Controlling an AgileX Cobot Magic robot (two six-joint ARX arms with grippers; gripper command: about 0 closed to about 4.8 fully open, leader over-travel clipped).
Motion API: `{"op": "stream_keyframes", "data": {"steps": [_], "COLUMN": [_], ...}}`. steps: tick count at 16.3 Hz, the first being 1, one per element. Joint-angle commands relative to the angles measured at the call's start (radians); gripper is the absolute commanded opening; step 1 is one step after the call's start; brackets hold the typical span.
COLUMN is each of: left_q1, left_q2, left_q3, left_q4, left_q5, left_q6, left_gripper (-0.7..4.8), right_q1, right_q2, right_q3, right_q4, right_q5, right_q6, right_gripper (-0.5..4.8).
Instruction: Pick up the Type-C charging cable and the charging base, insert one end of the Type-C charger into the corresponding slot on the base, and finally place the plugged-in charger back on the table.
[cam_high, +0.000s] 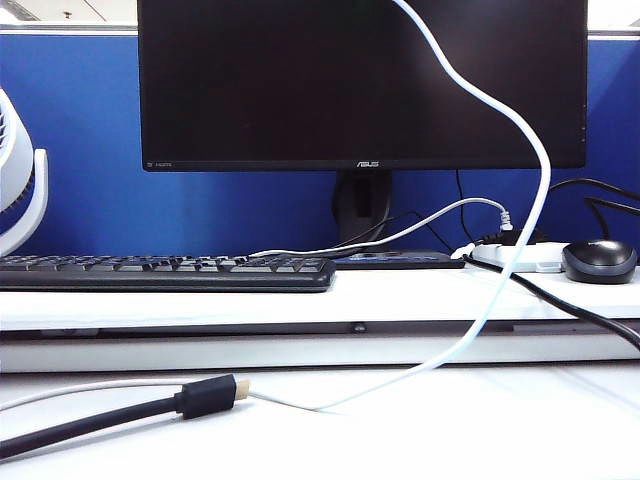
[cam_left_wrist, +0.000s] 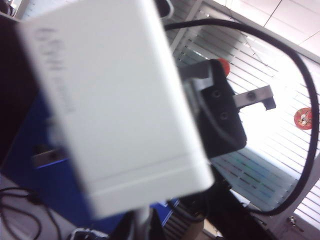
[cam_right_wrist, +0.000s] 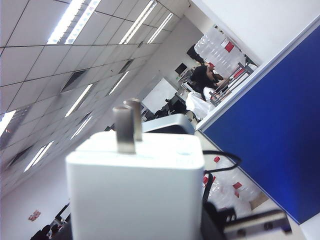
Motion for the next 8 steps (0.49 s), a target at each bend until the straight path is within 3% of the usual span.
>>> {"op": "stream_keyframes", "data": {"steps": [1,8], "left_q1": [0.033,0.031], "left_q2": [-0.009,-0.006], "left_q3": [0.005,0.005], "left_q4": [0.011,0.039], "left_q5": [0.012,0.016], "left_q6": [-0.006,-0.026], "left_gripper": [-0.05,-0.05], "right_q1": [-0.006,-0.001], "right_q2": [-0.010,-0.007], "right_q3": [0.006,0.006], "right_q4": [0.019,0.019], "right_q5": [-0.007,-0.003], "right_q6": [-0.006,-0.011], "right_gripper": [-0.05,-0.05]}}
